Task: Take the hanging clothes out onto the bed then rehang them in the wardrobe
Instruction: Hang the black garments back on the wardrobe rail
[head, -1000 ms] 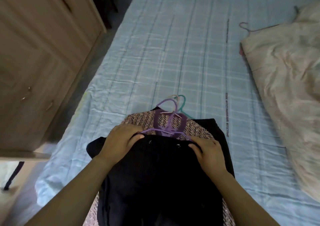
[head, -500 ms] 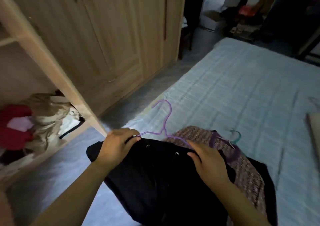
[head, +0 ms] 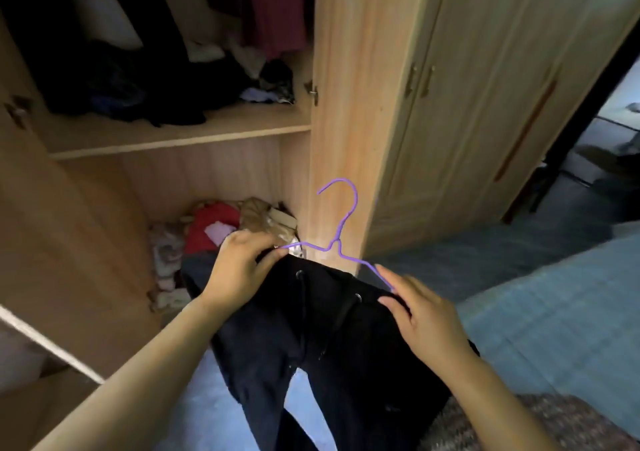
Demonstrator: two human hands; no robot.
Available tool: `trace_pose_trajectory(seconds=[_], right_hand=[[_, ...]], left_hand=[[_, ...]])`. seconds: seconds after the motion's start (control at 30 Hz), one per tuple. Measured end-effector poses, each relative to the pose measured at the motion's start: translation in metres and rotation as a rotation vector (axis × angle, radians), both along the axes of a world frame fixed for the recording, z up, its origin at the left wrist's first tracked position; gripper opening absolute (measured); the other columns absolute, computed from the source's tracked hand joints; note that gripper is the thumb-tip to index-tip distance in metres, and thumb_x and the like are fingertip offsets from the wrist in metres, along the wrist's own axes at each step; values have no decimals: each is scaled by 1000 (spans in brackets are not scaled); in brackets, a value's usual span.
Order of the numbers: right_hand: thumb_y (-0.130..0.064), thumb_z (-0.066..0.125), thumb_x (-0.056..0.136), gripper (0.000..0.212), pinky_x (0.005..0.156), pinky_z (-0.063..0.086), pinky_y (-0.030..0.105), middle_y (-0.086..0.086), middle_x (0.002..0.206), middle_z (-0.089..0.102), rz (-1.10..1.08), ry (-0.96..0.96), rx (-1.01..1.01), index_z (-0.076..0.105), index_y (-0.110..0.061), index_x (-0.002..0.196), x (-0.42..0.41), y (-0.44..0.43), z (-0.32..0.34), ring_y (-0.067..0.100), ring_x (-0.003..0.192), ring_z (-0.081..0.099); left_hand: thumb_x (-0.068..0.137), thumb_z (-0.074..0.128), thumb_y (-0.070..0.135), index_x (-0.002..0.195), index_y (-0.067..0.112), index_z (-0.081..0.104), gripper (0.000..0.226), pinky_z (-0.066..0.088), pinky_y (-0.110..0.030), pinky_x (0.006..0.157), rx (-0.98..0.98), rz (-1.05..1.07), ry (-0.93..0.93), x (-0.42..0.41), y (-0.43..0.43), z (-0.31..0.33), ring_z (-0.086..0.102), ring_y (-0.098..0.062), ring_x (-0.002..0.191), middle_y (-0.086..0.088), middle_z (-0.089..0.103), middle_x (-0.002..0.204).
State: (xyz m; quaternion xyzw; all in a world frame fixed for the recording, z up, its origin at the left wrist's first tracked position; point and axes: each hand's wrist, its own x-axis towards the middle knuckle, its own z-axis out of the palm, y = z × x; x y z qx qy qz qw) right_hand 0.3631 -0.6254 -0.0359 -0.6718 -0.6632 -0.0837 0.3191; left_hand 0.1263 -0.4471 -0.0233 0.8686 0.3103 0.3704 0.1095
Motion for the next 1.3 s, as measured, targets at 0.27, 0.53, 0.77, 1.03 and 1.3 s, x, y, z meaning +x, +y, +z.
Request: trace_pose_trajectory(seconds=[0.27, 0.53, 0.77, 1.03, 1.3], right_hand=[[-49, 47, 86, 45, 53, 50, 33, -6, 88, 64, 156, 24, 78, 45, -38, 130, -43, 116, 48, 18, 69, 63], [-39, 67, 76, 45, 59, 43, 18, -4, 80, 66, 193, 99, 195, 64, -28, 119, -31, 275, 97, 9, 75, 58], [-33, 76, 75, 41, 65, 49, 24, -9, 81, 69, 271, 255, 289, 61, -59, 103, 2, 443, 183, 8, 72, 65], [-25, 71, 81, 24, 41, 26, 13, -13, 50, 48, 336, 309, 305, 69, -45, 95, 29, 582, 303, 6, 40, 37], [-29, 70, 81, 28, 47, 34, 8, -35, 52, 52, 228, 149, 484, 66, -52, 96, 36, 651, 387, -7, 53, 51]], left_hand=[[89, 49, 39, 83, 21, 65, 25, 42, -31, 71, 3, 70, -67, -64, 87, 35, 60, -14, 74, 10, 68, 81], [88, 44, 47, 84, 21, 65, 34, 38, -16, 68, 127, 151, -79, -55, 227, 98, 55, -6, 75, 15, 63, 77], [91, 49, 47, 91, 26, 66, 27, 46, -25, 70, 282, 202, -41, -34, 374, 190, 59, -2, 72, 15, 65, 79], [92, 57, 35, 85, 31, 63, 10, 31, -10, 62, 365, 304, -124, -3, 494, 293, 53, 5, 68, 23, 54, 65], [88, 55, 46, 82, 32, 64, 17, 43, -20, 67, 381, 249, -178, 10, 583, 377, 59, -1, 75, 18, 63, 75]])
